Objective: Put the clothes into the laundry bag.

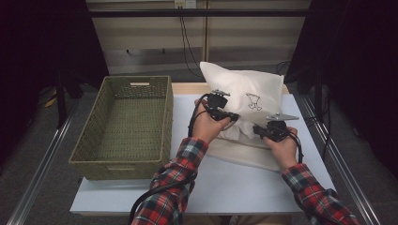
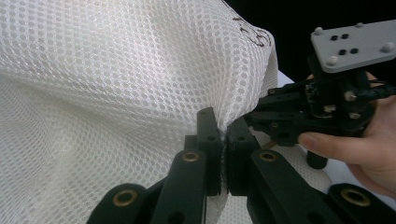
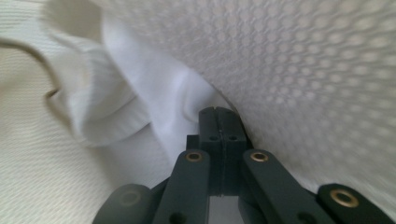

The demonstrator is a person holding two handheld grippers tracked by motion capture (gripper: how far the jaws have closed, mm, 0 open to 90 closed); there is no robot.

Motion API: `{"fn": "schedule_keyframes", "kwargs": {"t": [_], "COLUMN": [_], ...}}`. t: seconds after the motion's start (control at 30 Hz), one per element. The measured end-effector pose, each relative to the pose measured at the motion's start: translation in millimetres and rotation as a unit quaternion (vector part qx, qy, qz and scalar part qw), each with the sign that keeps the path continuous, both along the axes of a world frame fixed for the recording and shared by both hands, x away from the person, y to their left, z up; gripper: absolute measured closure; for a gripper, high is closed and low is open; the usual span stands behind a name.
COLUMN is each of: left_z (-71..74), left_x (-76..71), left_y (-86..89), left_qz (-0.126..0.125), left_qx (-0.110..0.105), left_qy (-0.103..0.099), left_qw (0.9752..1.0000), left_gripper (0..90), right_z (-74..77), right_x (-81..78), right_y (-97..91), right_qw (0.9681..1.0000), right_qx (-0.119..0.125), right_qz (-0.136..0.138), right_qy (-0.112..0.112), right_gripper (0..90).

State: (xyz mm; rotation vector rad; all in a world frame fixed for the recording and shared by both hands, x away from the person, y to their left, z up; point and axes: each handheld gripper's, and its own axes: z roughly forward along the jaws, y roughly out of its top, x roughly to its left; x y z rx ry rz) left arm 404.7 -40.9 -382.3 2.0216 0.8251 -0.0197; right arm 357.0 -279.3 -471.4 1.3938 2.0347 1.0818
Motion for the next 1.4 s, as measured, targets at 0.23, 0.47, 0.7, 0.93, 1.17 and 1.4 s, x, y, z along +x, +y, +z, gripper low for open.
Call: {"fn": "schedule_keyframes", "kwargs": {"t": [0.23,0.47,0.7,0.93,1.17,1.4], "left_z": [-6.4,-12.4,-8.4,-7.0,-3.1,-2.6], "left_x": [-0.3,1.3,1.3,1.7,2.7,2.9], "left_y": [1.2,3.5,2.9,3.5,7.8,8.0], "left_qz": [-0.015,-0.009,0.0,0.01,0.018,0.02], "left_qx": [0.014,0.007,0.014,0.022,0.024,0.023], "left_qy": [0.017,0.023,0.006,0.001,-0.009,-0.012], "left_qw": [0.9996,0.9997,0.9999,0.9997,0.9995,0.9995], "left_gripper": [88.0,87.8,87.5,87.2,86.6,85.9], "right_z": [-7.4,-1.5,16.3,35.4,43.5,30.6], "right_x": [20.7,21.2,3.7,-12.2,-20.9,-17.6], "right_y": [5.8,-1.0,-10.2,-21.9,-32.7,-25.9], "right_qw": [0.9986,0.9992,0.9991,0.9983,0.9982,0.9985], "right_qx": [-0.023,-0.012,-0.003,-0.005,-0.011,-0.031], "right_qz": [-0.042,-0.032,-0.021,-0.025,-0.029,-0.02], "right_qy": [-0.022,-0.022,-0.036,-0.053,-0.052,-0.042], "right_gripper": [90.0,90.0,90.0,90.0,87.8,70.7]}}
